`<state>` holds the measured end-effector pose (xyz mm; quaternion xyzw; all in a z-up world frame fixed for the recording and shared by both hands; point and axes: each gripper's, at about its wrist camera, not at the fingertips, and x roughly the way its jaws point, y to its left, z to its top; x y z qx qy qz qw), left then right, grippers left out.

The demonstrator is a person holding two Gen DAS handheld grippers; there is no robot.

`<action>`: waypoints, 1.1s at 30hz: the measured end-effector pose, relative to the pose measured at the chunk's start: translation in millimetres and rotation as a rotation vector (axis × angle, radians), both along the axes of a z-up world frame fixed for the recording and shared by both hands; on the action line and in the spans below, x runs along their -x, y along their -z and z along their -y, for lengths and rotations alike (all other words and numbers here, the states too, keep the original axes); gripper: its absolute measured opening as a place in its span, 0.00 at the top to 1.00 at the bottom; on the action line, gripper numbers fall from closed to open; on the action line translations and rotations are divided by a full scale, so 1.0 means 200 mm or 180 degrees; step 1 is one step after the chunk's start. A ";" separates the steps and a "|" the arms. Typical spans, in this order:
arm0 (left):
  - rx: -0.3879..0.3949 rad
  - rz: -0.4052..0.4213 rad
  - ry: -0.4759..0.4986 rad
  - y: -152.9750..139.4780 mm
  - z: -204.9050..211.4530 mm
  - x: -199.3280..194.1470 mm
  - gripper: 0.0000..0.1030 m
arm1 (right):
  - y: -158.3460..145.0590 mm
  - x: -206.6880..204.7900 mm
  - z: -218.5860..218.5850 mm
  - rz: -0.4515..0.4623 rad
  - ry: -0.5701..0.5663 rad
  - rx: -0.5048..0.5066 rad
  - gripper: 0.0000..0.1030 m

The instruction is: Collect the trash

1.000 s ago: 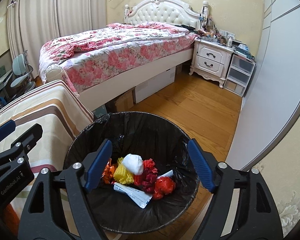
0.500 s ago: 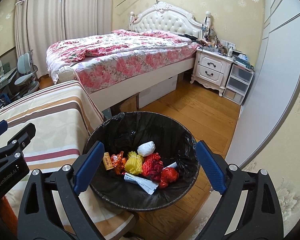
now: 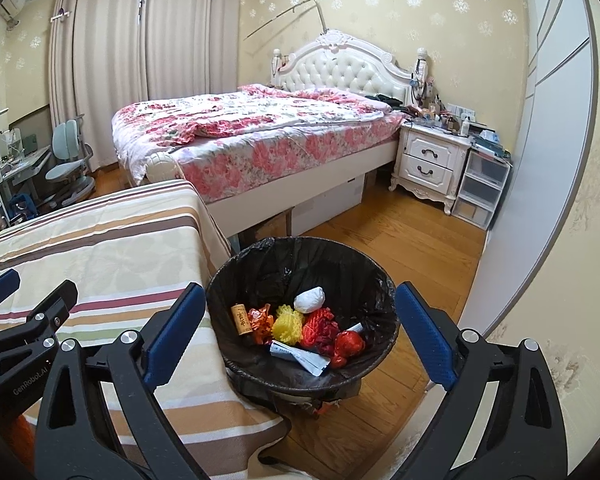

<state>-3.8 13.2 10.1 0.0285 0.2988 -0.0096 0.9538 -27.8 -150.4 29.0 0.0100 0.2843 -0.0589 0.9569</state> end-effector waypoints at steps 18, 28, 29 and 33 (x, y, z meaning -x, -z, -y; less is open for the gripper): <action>0.0052 0.0124 -0.0015 -0.03 -0.02 0.07 0.18 | -0.02 0.06 0.00 0.0045 -0.0001 0.0010 0.09; 0.0050 0.0128 -0.0011 -0.03 -0.02 0.07 0.18 | -0.02 0.06 0.00 0.0045 -0.0002 0.0010 0.09; 0.0051 0.0127 -0.0014 -0.03 -0.02 0.07 0.18 | -0.02 0.06 0.00 0.0045 -0.0002 0.0009 0.09; 0.0053 0.0128 -0.0013 -0.03 -0.02 0.07 0.18 | -0.02 0.06 0.01 0.0048 -0.0003 0.0008 0.09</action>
